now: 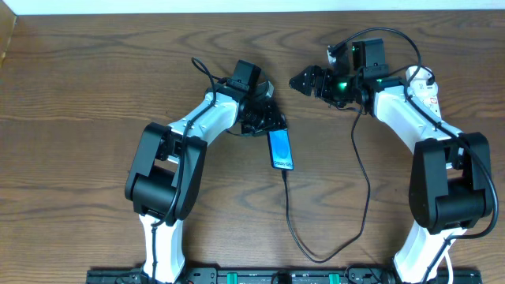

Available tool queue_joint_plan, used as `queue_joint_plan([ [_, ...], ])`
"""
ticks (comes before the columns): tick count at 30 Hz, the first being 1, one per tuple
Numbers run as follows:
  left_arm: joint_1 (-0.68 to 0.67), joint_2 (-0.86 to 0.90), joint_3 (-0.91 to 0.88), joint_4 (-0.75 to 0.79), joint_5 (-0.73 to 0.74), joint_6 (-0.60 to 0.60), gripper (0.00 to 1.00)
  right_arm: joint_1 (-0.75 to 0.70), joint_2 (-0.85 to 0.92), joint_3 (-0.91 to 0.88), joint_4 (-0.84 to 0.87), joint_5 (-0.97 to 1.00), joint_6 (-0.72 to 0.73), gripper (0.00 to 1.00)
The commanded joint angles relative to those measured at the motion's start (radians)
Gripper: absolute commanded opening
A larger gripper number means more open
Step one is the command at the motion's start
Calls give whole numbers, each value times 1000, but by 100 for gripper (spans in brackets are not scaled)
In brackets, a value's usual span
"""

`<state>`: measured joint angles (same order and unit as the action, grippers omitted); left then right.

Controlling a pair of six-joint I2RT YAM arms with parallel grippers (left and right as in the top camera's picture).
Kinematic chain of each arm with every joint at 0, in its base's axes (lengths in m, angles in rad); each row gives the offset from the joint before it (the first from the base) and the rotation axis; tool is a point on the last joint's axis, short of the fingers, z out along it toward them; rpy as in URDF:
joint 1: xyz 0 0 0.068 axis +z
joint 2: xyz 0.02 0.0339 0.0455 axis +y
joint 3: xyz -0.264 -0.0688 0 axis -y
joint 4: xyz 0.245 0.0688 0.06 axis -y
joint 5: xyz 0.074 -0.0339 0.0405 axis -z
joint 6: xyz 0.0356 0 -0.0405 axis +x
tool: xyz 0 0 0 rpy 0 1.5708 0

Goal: Plug charger to phone and switch on socket
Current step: 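Lower the phone flat onto the table with the left gripper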

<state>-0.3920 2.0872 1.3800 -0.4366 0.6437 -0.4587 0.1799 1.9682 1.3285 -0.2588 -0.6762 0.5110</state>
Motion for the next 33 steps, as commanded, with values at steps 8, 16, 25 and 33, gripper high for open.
queue_joint_plan([
  [8, 0, 7, 11, 3, -10, 13, 38, -1, -29, 5, -8, 4, -20, 99],
  [16, 1, 7, 11, -42, -145, 13, 38, -1, -29, 5, -19, 4, -21, 99],
  [25, 2, 7, 11, -42, -211, 13, 45, -1, -29, 5, -22, 4, -22, 99],
  [33, 52, -38, 19, -34, -181, 14, 46, -1, -29, 5, -22, 4, -22, 99],
])
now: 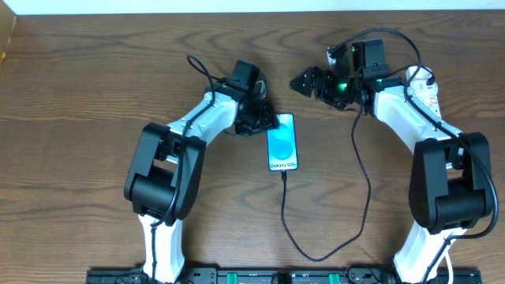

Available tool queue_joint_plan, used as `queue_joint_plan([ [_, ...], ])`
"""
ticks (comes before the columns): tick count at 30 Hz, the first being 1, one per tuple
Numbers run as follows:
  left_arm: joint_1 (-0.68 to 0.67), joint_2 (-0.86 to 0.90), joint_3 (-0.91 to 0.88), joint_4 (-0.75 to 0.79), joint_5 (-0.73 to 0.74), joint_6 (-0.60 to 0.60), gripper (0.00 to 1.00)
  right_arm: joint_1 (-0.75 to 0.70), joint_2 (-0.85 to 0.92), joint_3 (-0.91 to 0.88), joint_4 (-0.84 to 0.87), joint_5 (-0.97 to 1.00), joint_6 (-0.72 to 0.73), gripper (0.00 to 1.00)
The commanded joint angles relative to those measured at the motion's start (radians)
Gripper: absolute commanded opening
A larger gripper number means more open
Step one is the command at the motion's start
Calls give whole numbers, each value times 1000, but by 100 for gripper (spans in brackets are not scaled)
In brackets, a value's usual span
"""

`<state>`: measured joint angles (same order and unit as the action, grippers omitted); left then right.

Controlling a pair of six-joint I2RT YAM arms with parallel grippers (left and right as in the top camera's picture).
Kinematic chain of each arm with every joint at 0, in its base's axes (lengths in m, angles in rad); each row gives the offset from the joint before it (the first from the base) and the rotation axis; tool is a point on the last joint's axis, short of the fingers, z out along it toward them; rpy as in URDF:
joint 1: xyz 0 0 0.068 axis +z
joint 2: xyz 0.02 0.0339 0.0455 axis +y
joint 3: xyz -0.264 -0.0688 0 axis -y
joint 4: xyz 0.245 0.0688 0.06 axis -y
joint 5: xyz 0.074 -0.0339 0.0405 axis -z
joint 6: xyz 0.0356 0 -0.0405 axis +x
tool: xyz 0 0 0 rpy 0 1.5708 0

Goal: Plug charger to phone and switch on socket
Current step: 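Lower the phone flat onto the table with the left gripper, then open the left gripper and lift it away from the phone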

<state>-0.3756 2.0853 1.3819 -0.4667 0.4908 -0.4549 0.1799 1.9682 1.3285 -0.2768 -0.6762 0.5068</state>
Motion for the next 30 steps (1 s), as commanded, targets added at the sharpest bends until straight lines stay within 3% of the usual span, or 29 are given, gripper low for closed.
queue_joint_plan([
  [1, 48, -53, 18, -3, -29, 12, 46, -1, -29, 5, -4, 4, -18, 99],
  [7, 109, -201, 18, -29, -44, 146, 48, -1, -29, 5, -4, 5, -18, 99],
  [14, 124, -470, 18, -207, -404, 170, 51, -1, -29, 5, -13, 5, -18, 99],
  [16, 123, -575, 17, -256, -480, 170, 62, 0, -29, 5, -27, 5, -18, 99],
  [17, 123, -605, 17, -263, -484, 170, 75, 0, -29, 5, -27, 5, -18, 99],
  [19, 123, -658, 17, -271, -484, 170, 78, 2, -29, 5, -27, 5, -18, 99],
  [20, 123, -682, 17, -275, -484, 170, 90, 3, -29, 5, -27, 5, -18, 99],
  [30, 123, -759, 17, -278, -473, 166, 93, 2, -29, 5, -44, 4, -26, 99],
])
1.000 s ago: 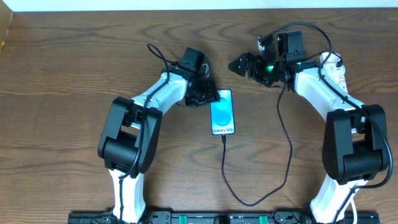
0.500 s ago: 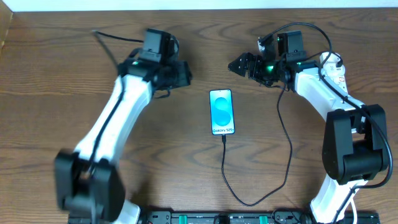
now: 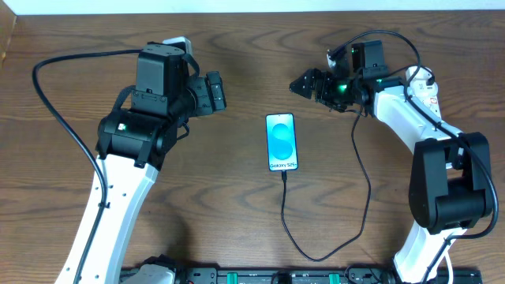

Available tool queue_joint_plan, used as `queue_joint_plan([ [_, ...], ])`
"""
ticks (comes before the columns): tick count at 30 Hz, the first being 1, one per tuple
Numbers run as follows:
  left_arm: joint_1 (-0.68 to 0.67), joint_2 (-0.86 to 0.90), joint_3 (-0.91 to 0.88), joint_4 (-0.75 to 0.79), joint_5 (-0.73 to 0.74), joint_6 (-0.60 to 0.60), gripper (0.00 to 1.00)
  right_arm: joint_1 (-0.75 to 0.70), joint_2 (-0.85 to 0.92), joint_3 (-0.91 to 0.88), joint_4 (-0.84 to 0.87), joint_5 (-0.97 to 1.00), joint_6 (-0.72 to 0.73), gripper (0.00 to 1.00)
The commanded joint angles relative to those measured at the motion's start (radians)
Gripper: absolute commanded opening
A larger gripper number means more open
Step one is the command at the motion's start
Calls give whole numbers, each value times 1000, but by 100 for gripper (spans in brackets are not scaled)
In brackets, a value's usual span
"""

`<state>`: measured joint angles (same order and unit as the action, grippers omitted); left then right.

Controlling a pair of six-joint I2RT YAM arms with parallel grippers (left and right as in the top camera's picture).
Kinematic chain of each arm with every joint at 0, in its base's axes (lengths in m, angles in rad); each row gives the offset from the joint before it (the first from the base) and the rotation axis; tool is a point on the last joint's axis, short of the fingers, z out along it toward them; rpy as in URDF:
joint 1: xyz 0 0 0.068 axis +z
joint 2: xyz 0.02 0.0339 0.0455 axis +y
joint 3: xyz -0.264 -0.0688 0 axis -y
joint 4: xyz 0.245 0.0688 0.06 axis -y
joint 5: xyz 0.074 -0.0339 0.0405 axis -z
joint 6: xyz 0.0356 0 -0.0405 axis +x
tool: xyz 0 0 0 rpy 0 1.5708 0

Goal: Plug charger to phone and switch on socket
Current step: 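Open the left gripper and lift it away from the phone, then move the right gripper to the white power strip's switch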

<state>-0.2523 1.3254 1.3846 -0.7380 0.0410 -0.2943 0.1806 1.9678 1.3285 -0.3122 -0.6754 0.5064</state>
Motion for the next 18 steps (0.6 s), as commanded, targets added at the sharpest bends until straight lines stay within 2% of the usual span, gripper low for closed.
queue_joint_plan([
  [1, 0, 3, 14, -7, -24, 6, 93, 2, -29, 5, -10, 3, -40, 99],
  [6, 0, 5, 14, -10, -24, 5, 93, -11, -34, 65, -55, -93, -157, 99],
  [9, 0, 5, 14, -11, -24, 6, 93, -42, -34, 240, -296, -94, -277, 99],
  [12, 0, 5, 14, -11, -24, 6, 93, -73, -34, 409, -528, 8, -385, 99],
  [14, 0, 5, 14, -11, -24, 6, 93, -93, -34, 511, -649, 155, -426, 99],
  [18, 0, 5, 14, -11, -24, 5, 93, -136, -34, 621, -739, 420, -444, 99],
])
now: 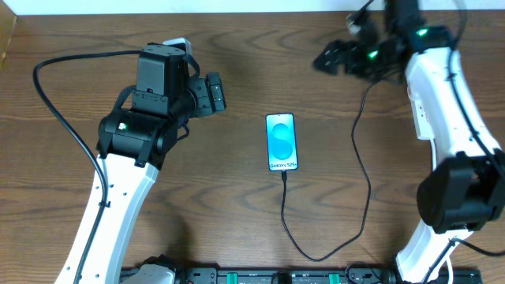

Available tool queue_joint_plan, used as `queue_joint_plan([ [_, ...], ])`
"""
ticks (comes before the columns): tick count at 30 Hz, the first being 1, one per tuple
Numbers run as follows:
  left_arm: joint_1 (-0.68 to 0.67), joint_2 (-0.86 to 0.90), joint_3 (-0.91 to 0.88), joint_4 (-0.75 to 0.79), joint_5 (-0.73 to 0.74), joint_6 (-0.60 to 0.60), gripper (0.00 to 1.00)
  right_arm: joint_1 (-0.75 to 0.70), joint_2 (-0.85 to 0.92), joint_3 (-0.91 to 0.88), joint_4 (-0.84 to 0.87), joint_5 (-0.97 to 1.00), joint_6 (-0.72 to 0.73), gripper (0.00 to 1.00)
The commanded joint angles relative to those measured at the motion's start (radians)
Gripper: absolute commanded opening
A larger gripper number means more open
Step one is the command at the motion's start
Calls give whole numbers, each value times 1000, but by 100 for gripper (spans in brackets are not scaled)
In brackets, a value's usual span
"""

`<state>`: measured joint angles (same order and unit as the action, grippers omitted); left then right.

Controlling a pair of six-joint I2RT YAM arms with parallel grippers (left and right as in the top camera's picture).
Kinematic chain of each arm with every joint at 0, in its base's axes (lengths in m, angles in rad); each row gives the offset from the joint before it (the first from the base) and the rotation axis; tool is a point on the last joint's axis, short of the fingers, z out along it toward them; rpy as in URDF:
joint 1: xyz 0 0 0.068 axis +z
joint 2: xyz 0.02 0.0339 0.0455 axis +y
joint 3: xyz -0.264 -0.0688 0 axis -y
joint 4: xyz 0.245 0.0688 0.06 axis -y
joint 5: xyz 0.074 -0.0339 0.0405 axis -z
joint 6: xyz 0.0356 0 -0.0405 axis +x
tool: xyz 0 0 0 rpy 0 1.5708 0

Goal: Plug charger to phone and switch on socket
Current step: 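Move the right gripper to the white power strip's switch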

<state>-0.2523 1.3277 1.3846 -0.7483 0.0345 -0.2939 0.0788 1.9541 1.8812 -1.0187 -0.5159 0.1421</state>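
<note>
The phone (282, 142) lies flat mid-table with its screen lit blue. A black charger cable (364, 166) is plugged into its near end, loops toward the front edge and runs up the right side to the back. My left gripper (215, 92) hangs raised to the left of the phone, apart from it, jaws spread with nothing between them. My right gripper (326, 57) is high at the back right, blurred, well clear of the phone. No socket shows; the right arm covers the spot where the cable ends.
A thick black cable (71, 130) from the left arm arcs over the left of the wooden table (237, 213). The arms' base rail (268, 276) runs along the front edge. A pale wall strip borders the back.
The right arm has lifted and swung toward the back right, its gripper now higher and further from the phone. Phone, cable and left arm are unchanged.
First my left gripper held the phone tilted on edge, cable plugged in. Then the phone lay flat with its screen lit, the gripper still at its top corner. After that the left arm stood raised and away. Now the right arm has risen too.
</note>
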Motion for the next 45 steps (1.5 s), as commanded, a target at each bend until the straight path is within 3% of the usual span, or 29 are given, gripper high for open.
queue_joint_plan([
  [1, 0, 3, 14, 0, -17, 5, 93, -52, -21, 84, -39, 306, -80, 99],
  [12, 0, 3, 14, 0, -17, 5, 93, -400, -16, 79, -93, 367, -90, 99],
  [21, 0, 3, 14, 0, -18, 5, 93, -612, -16, -60, -48, 40, -313, 99],
  [34, 0, 3, 14, -1, -17, 5, 93, -581, -16, -391, 304, -126, -360, 99],
  [45, 0, 3, 14, -1, -17, 5, 93, -557, 57, -438, 430, -66, -311, 99],
])
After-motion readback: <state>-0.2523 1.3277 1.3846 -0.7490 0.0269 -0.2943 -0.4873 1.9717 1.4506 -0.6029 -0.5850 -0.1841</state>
